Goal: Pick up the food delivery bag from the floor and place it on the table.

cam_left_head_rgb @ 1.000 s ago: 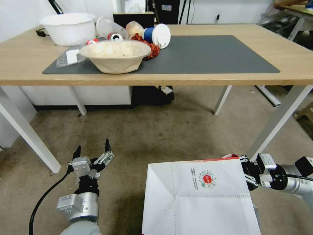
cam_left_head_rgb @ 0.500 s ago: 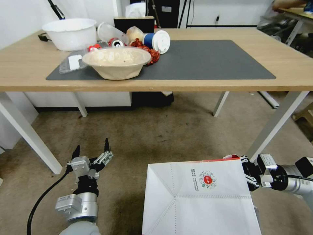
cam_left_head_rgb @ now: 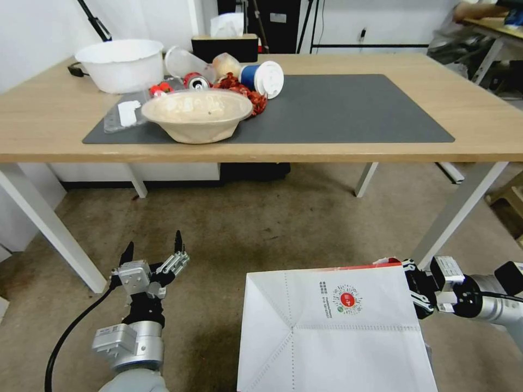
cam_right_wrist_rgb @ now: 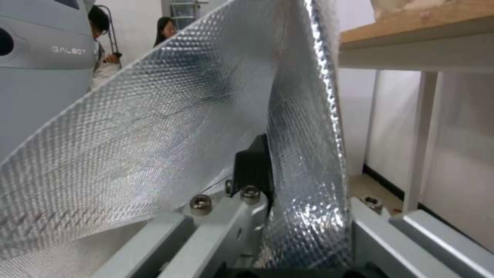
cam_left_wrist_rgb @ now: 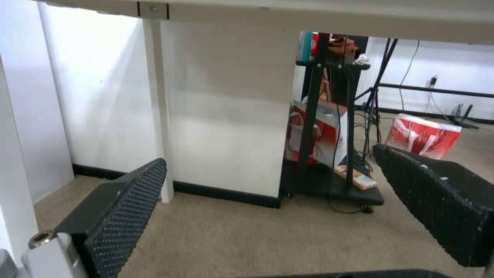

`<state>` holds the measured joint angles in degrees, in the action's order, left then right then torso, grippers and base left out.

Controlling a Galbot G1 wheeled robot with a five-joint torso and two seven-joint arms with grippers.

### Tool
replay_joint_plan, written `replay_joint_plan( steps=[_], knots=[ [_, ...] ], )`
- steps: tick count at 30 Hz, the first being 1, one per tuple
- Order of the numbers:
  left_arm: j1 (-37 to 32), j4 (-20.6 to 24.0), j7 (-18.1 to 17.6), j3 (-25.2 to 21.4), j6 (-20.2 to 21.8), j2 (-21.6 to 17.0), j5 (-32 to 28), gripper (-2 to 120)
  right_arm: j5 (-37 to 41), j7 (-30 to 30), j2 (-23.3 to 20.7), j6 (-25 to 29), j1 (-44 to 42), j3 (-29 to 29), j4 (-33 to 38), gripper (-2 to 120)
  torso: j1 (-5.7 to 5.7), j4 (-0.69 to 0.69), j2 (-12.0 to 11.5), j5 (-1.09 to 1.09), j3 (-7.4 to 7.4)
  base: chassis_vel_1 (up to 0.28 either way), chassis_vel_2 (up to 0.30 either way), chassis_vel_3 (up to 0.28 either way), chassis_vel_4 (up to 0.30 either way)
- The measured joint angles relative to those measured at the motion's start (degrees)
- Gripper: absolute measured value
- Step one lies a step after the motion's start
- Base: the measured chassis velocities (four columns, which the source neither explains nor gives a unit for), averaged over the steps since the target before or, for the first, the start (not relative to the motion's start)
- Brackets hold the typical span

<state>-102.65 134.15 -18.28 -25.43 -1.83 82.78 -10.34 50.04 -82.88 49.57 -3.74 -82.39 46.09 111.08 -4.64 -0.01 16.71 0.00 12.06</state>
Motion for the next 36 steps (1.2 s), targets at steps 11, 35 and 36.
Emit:
replay_joint_plan(
  steps=[11,35,36],
  knots=[
    [-0.02,0.06,-0.07,-0.06,-0.01,-0.02,0.27,100,0.21,0.06,0.09,-0.20,-0.13,0.20,0.12,0,-0.68,0.00,2.40,0.01,1.73,0.000,0.000,0.000,0.000],
    [-0.22,0.25,-0.09,0.03,-0.01,0.16,0.41,100,0.19,0.11,-0.27,-0.18,-0.08,0.20,0.23,0,-2.45,0.00,7.92,0.01,5.48,0.000,0.000,0.000,0.000],
    [-0.21,0.25,-0.09,0.03,-0.01,0.16,0.40,100,0.19,0.12,-0.28,-0.18,-0.05,0.20,0.23,0,-2.52,0.00,8.14,0.00,5.62,0.000,0.000,0.000,0.000]
  ],
)
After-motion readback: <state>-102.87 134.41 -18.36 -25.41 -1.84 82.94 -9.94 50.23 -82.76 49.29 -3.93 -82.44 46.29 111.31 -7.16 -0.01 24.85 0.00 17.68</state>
